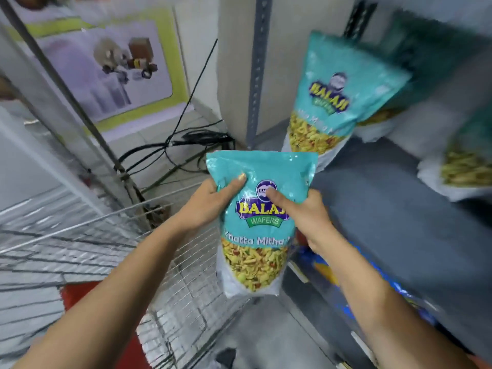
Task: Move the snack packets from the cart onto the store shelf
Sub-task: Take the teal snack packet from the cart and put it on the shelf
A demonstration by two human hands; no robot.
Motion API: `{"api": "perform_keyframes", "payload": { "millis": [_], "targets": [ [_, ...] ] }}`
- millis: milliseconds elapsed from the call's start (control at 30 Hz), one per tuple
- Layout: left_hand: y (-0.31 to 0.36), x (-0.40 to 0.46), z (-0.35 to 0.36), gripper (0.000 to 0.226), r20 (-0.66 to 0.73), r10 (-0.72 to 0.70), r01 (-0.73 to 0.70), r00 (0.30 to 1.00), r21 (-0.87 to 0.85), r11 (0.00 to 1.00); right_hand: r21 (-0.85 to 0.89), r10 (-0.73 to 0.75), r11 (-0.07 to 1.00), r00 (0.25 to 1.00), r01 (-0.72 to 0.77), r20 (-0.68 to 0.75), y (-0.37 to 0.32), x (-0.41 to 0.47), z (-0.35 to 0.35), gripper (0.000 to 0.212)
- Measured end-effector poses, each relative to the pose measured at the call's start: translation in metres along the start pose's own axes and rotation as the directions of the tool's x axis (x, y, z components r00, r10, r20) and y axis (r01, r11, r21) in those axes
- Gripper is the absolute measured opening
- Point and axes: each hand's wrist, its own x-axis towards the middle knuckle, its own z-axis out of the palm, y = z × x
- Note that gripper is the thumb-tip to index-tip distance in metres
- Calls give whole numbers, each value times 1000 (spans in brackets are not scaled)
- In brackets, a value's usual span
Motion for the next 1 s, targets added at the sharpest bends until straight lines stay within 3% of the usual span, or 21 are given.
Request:
{"api": "perform_keyframes", "payload": {
  "millis": [200,400,533,700,800,900,1000],
  "targets": [
    [69,23,86,19,223,180,-187,958,9,982,22,-143,988,948,156,-284,-56,-59,-80,42],
    [107,76,174,19,369,336,-381,866,55,923,-44,-304,941,778,336,-549,-83,-75,-157,31],
    [112,118,213,21,412,339,-390,846,44,920,-78,-319,930,685,358,-655,-88,-57,-190,33],
    [90,160,237,17,378,289,-340,879,74,937,-38,-246,945,629,325,-737,-65,-22,-209,38],
    [72,165,233,26,309,293,-339,905,104,935,-49,-234,952,618,301,-750,-52,-13,-216,32],
    [46,159,212,25,167,323,-341,932,95,935,-98,-245,966,712,241,-658,-29,-14,-225,38],
    [9,147,182,12,-104,284,-263,953,178,948,-128,-171,984,814,120,-556,2,-16,-232,57]
  ]
}}
